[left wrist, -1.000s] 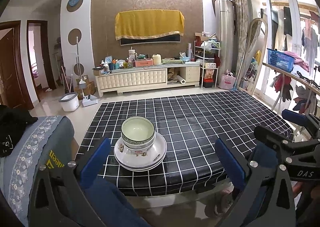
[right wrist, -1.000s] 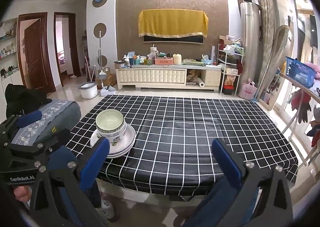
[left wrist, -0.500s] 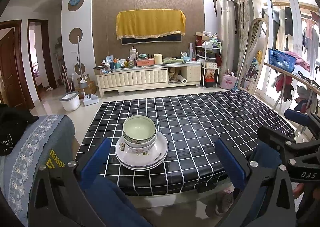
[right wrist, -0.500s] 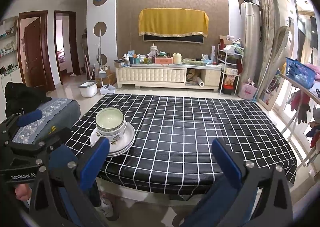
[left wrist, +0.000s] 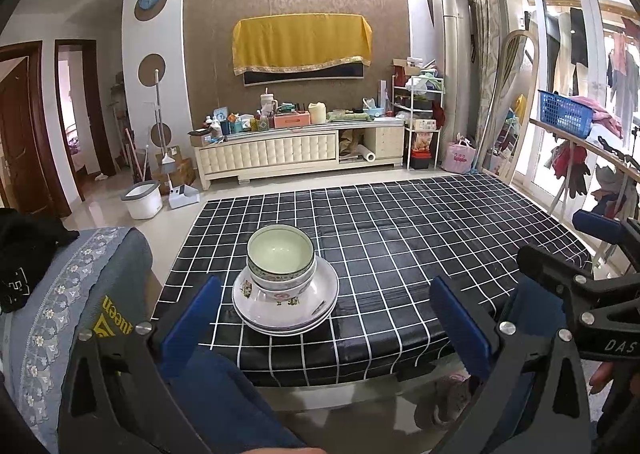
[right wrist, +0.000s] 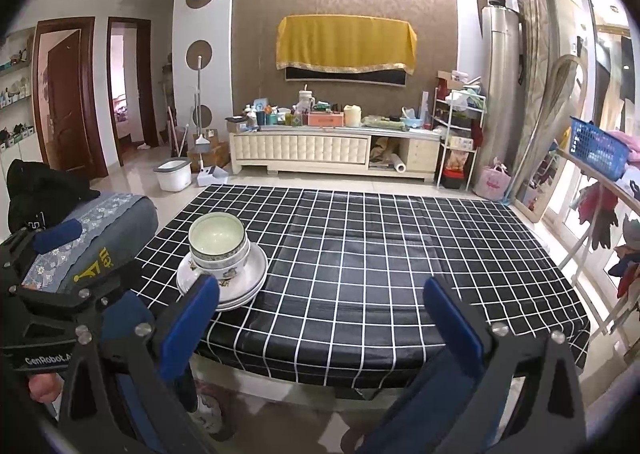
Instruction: Organize plates and bowls
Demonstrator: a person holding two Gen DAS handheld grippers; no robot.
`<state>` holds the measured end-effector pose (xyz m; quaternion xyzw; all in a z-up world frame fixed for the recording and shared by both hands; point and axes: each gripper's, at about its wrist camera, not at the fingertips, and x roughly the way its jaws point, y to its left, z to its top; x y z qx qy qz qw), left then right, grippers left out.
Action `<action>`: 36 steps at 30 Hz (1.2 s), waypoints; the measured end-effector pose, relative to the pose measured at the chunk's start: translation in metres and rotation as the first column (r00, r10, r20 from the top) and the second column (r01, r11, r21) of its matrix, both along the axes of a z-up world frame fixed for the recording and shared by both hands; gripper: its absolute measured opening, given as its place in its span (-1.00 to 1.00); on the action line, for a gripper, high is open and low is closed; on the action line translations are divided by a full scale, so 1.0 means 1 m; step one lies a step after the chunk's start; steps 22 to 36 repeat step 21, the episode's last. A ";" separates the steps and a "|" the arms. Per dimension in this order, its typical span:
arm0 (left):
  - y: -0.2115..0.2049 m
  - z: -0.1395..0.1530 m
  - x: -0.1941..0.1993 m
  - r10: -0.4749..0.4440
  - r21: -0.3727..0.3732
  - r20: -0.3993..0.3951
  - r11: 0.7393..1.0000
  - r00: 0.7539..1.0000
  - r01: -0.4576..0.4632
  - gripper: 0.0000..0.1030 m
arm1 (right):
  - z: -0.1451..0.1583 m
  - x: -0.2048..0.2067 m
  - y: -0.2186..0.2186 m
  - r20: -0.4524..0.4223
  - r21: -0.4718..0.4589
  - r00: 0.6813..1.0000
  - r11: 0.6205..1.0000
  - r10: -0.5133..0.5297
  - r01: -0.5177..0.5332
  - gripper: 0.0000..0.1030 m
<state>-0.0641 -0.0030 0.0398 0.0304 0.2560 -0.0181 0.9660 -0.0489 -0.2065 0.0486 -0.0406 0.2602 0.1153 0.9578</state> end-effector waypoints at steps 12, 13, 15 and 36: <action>0.000 -0.001 0.000 0.004 -0.004 -0.001 1.000 1.000 -0.004 1.00 | 0.000 -0.002 0.000 0.003 -0.002 1.000 1.000 0.001 -0.001 1.00; 0.000 -0.001 0.000 0.002 -0.008 -0.002 1.000 1.000 -0.002 1.00 | 0.000 -0.002 0.000 0.002 -0.002 1.000 1.000 0.001 -0.001 1.00; 0.000 -0.003 -0.001 0.002 -0.007 -0.004 1.000 1.000 -0.002 1.00 | 0.000 -0.001 0.000 0.004 -0.004 1.000 1.000 0.002 -0.002 1.00; -0.001 -0.004 -0.002 -0.002 -0.007 -0.003 1.000 1.000 0.002 1.00 | 0.001 -0.001 0.001 0.000 -0.010 1.000 1.000 -0.001 0.001 1.00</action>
